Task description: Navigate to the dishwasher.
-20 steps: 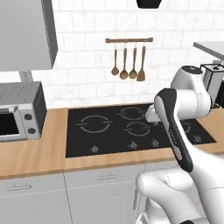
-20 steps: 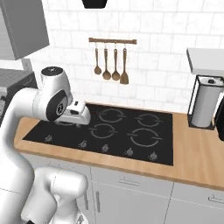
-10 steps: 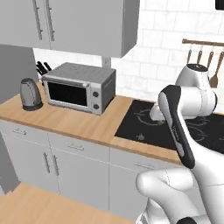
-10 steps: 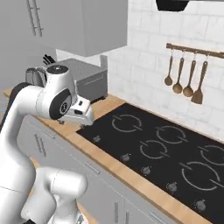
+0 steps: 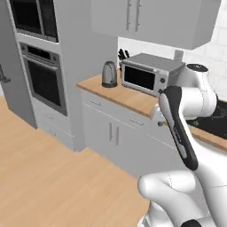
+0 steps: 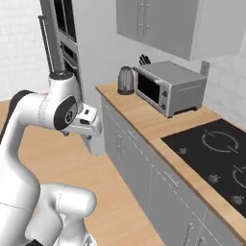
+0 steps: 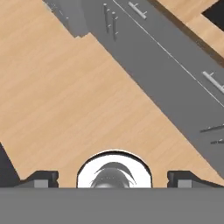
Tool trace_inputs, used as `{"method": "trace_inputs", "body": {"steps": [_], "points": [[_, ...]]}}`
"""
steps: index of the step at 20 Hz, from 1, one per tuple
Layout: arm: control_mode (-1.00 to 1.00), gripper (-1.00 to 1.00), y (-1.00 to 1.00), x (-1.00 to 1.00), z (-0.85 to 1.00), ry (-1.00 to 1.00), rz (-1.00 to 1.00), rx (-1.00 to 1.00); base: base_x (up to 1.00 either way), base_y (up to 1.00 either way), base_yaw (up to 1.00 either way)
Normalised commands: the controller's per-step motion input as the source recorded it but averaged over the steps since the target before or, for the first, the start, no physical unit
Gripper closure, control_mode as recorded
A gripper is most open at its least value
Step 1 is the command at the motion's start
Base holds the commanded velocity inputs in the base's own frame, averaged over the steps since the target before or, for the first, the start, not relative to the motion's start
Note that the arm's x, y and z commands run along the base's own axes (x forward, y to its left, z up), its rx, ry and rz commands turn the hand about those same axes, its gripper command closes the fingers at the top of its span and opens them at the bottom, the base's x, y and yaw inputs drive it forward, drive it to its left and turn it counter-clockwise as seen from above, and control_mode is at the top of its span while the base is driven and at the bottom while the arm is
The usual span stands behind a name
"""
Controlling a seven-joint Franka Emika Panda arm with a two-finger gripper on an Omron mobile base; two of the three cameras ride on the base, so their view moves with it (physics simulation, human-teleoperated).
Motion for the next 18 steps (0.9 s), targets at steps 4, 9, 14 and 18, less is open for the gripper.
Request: {"method": "trace_inputs", "body": {"steps": [4, 9, 14, 18], "points": [[1.00, -1.00, 0.00, 0.00, 0.00, 0.00, 0.00, 0.00, -0.02, 0.65, 0.57], [1.00, -1.00, 0.00, 0.00, 0.00, 0.00, 0.00, 0.00, 0.00, 0.25, 0.64], [1.00, -1.00, 0.00, 0.00, 0.00, 0.00, 0.00, 0.00, -0.01, -0.13, 0.57], [1.00, -1.00, 0.00, 0.00, 0.00, 0.00, 0.00, 0.00, -0.11, -0.25, 0.55]]}}
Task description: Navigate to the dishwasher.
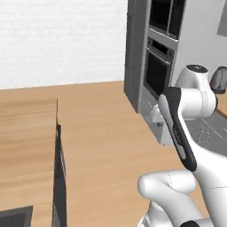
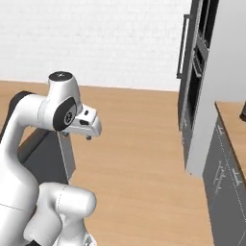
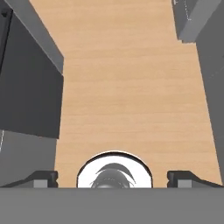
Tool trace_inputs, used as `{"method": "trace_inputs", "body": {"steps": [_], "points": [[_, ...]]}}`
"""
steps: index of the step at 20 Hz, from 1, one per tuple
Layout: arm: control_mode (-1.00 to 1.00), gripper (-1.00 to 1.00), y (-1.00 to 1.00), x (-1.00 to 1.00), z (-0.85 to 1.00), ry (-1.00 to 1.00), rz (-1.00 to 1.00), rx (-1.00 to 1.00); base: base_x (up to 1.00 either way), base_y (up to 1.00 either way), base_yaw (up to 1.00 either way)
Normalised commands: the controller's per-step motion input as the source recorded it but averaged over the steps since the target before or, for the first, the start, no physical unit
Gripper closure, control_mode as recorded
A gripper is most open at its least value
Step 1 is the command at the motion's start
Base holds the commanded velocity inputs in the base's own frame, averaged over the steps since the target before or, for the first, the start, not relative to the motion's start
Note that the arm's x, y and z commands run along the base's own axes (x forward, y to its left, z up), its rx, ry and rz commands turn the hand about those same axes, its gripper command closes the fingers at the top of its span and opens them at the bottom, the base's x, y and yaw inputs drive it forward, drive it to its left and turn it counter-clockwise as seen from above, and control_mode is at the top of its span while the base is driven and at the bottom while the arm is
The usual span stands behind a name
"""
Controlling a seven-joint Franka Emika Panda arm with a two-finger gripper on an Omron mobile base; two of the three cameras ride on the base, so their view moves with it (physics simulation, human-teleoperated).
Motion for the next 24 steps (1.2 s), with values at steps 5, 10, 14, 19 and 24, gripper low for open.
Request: {"method": "trace_inputs", "body": {"steps": [5, 10, 14, 19, 24], "points": [[1.00, -1.00, 0.00, 0.00, 0.00, 0.00, 0.00, 0.00, 0.44, -0.02, 0.66], [1.00, -1.00, 0.00, 0.00, 0.00, 0.00, 0.00, 0.00, 0.85, -0.14, 0.71], [1.00, -1.00, 0.00, 0.00, 0.00, 0.00, 0.00, 0.00, 0.94, -0.37, 0.67], [1.00, -1.00, 0.00, 0.00, 0.00, 0.00, 0.00, 0.00, 0.52, -0.18, 0.65], [1.00, -1.00, 0.00, 0.00, 0.00, 0.00, 0.00, 0.00, 0.27, -0.10, 0.65]]}}
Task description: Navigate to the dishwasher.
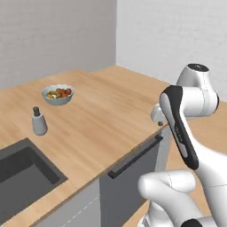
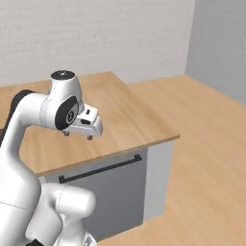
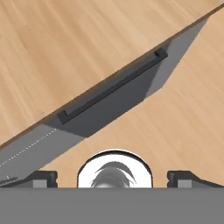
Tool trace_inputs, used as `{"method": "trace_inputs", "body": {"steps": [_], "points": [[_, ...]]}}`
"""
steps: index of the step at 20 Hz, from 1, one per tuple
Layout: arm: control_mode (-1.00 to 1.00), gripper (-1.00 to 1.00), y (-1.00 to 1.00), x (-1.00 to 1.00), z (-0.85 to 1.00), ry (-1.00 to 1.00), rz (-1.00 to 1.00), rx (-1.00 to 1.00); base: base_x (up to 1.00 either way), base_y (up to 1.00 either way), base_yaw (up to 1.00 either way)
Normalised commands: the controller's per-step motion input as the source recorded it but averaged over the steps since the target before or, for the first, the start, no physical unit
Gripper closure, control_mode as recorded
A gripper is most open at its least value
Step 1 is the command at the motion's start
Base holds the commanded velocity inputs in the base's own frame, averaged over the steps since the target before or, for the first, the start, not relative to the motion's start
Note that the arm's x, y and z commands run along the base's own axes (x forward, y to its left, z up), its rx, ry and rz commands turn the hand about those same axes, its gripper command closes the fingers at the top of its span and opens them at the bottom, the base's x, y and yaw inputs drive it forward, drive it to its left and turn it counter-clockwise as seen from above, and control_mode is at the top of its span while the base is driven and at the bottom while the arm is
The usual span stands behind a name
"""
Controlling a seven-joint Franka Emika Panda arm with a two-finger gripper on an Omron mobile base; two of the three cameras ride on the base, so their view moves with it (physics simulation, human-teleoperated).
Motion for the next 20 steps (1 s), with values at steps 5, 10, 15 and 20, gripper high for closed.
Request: {"method": "trace_inputs", "body": {"steps": [5, 10, 15, 20], "points": [[1.00, -1.00, 0.00, 0.00, 0.00, 0.00, 0.00, 0.00, 0.30, -0.40, 0.62], [1.00, -1.00, 0.00, 0.00, 0.00, 0.00, 0.00, 0.00, 0.22, -0.66, 0.49], [1.00, -1.00, 0.00, 0.00, 0.00, 0.00, 0.00, 0.00, 0.23, -0.55, 0.37], [1.00, -1.00, 0.00, 0.00, 0.00, 0.00, 0.00, 0.00, 0.39, -0.13, 0.25]]}}
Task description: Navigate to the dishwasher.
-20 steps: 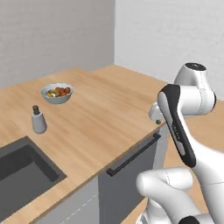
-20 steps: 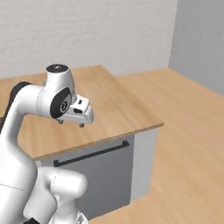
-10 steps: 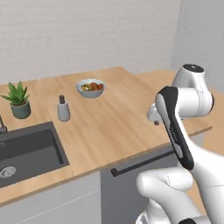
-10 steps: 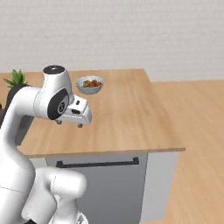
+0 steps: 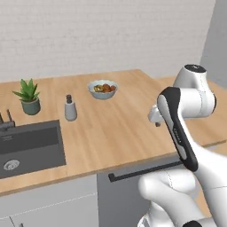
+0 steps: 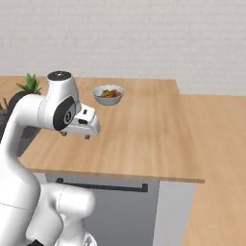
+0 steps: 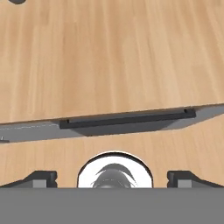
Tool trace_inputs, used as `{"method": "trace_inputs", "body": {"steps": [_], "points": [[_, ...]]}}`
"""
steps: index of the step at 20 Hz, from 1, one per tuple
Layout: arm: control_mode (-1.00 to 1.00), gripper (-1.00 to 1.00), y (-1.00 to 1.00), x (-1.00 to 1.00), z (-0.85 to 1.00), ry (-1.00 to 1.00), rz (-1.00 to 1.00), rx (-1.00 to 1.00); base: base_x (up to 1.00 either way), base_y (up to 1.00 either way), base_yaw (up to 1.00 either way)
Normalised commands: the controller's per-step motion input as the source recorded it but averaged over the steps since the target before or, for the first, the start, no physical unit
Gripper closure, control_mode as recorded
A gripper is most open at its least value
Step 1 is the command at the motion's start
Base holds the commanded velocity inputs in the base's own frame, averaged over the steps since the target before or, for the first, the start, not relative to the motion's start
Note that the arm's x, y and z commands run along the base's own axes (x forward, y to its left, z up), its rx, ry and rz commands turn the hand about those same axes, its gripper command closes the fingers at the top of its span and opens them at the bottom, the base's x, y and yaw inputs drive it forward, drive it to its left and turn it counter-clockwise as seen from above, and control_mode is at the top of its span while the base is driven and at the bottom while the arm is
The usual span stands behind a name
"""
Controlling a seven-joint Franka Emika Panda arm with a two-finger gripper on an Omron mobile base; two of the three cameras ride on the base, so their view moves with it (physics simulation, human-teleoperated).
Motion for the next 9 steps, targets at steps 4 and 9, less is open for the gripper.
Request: {"method": "trace_inputs", "body": {"steps": [4, 9], "points": [[1.00, -1.00, 0.00, 0.00, 0.00, 0.00, 0.00, 0.00, 0.38, -0.08, 0.20], [1.00, -1.00, 0.00, 0.00, 0.00, 0.00, 0.00, 0.00, 0.41, -0.17, 0.18]]}}
